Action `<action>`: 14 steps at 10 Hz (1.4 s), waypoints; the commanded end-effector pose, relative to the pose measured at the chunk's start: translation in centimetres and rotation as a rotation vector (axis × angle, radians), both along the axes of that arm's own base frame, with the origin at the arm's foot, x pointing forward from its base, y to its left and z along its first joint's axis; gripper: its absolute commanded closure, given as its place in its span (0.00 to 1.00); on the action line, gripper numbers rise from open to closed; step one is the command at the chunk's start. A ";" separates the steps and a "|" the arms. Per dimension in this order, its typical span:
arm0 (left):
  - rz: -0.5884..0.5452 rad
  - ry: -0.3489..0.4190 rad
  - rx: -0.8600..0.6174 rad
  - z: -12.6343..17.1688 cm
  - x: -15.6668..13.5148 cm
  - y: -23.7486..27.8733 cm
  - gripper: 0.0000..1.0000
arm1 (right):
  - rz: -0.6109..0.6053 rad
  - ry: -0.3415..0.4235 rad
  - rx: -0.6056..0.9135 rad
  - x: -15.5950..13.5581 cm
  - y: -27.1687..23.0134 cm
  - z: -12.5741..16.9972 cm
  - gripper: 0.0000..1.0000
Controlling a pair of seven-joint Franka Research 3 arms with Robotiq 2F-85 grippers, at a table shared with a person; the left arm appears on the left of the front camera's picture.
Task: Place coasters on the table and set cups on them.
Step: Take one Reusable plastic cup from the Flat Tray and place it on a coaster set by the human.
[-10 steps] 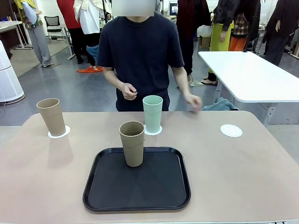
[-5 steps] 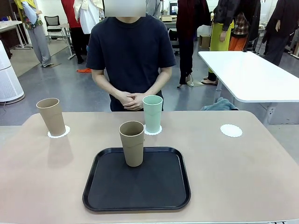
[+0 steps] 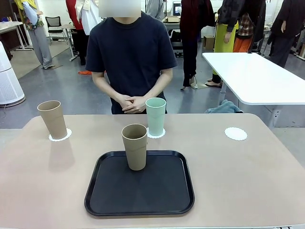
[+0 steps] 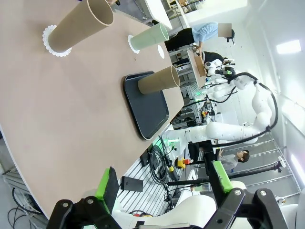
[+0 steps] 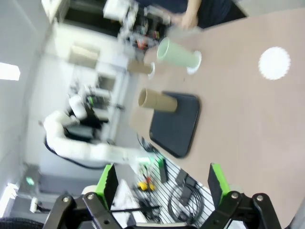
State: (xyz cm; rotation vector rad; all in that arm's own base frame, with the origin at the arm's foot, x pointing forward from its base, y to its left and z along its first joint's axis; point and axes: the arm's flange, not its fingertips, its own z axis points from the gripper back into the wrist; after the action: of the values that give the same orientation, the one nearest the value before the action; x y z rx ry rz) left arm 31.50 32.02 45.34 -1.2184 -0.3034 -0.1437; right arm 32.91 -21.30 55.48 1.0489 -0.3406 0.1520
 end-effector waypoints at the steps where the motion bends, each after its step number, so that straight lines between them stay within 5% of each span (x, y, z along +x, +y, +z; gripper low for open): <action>1: -0.001 -0.002 -0.005 0.2 -0.2 0.2 0.00 | 0.126 -0.029 -0.226 1.8 10.4 2.2 0.00; 5: -0.001 -0.002 -0.005 0.2 -0.2 0.2 0.00 | 0.385 -0.079 -0.672 6.7 25.0 -2.5 0.00; 9: -0.001 -0.002 -0.005 0.2 -0.2 0.2 0.00 | 0.531 -0.122 -0.728 7.7 30.7 -6.8 0.00; 14: -0.001 -0.002 -0.005 0.2 -0.2 0.2 0.00 | 0.529 -0.098 -0.749 7.2 31.0 -5.9 0.00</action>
State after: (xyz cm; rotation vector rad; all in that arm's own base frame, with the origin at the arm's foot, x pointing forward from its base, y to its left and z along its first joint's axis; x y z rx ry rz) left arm 31.51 32.07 45.34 -1.2183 -0.3025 -0.1434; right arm 40.37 9.54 49.47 0.3811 -0.0823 0.7515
